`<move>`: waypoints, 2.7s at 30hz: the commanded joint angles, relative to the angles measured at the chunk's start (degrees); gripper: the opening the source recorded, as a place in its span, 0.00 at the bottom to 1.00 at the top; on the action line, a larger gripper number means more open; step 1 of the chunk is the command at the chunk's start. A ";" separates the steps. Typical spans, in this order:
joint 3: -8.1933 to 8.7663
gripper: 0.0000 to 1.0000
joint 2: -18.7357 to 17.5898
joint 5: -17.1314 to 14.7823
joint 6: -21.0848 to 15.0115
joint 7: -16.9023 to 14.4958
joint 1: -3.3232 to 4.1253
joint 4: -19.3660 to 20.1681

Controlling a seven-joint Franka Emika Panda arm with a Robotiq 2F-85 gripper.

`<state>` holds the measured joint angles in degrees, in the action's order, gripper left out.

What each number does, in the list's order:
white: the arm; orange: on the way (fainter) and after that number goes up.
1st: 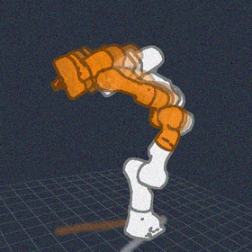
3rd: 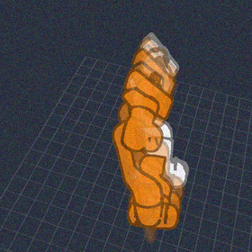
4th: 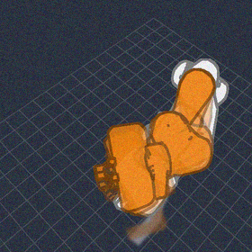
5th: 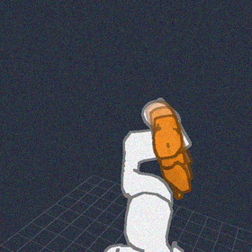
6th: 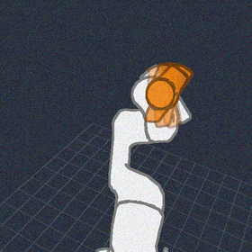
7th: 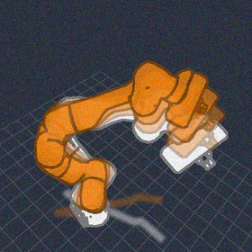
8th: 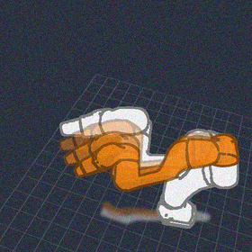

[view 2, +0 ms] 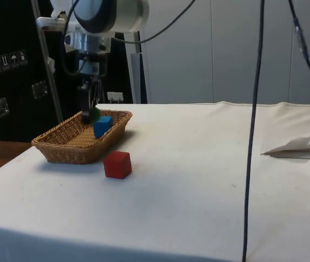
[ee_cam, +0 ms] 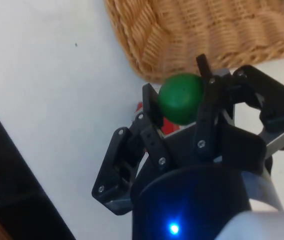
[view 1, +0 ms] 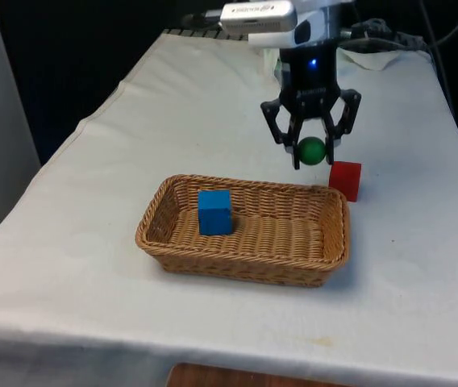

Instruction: Place all non-red objects into the basket.

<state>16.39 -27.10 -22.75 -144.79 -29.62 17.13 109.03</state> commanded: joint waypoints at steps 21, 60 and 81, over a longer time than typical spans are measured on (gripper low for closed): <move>1.72 0.00 -13.29 -6.02 -0.63 -4.58 -2.18 -12.03; 3.61 1.00 -11.40 -5.90 1.55 -1.20 -1.09 -11.23; 5.84 1.00 -3.27 -5.33 4.13 0.29 -0.23 -6.02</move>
<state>21.72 -30.48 -28.88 -140.72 -30.19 16.44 102.73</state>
